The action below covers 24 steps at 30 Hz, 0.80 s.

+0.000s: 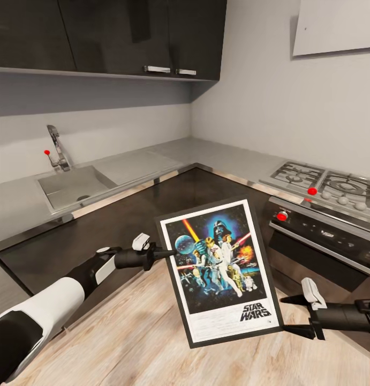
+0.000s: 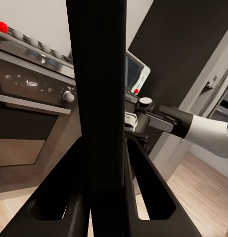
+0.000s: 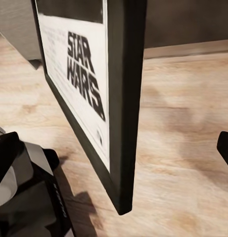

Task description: Pick up the poster from the kitchen countertop and hang it on one of the wall nails in the kitchen.

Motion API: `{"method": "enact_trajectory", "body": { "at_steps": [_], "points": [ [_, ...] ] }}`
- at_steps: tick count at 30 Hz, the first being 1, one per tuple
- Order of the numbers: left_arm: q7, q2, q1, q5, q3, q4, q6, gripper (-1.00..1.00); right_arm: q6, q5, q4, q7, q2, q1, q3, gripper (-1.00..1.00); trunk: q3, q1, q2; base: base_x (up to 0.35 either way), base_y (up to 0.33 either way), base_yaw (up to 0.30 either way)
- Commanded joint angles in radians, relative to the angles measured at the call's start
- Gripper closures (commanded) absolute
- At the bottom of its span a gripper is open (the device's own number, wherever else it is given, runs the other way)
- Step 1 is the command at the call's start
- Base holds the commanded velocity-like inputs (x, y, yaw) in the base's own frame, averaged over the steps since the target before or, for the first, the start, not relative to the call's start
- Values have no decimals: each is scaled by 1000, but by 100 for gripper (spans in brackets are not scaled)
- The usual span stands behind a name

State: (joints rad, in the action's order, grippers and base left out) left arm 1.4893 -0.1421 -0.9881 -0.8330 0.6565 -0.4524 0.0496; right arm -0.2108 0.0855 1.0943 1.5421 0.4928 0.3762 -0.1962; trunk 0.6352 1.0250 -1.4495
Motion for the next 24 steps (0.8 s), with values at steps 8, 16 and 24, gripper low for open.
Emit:
{"method": "enact_trajectory", "body": {
  "at_steps": [8,16,24],
  "points": [
    [0,-2,-1,-9,6,0,3,100,-9,6,-2,6,-10,1,-2,-100,1,0,-1,0,0,0],
    [0,-2,-1,-9,6,0,3,100,-9,6,-5,6,-11,1,-2,-100,1,0,-1,0,0,0],
    [2,-2,-1,-9,6,0,3,100,-9,5,-6,6,-11,1,-2,-100,1,0,-1,0,0,0]
  ]
}}
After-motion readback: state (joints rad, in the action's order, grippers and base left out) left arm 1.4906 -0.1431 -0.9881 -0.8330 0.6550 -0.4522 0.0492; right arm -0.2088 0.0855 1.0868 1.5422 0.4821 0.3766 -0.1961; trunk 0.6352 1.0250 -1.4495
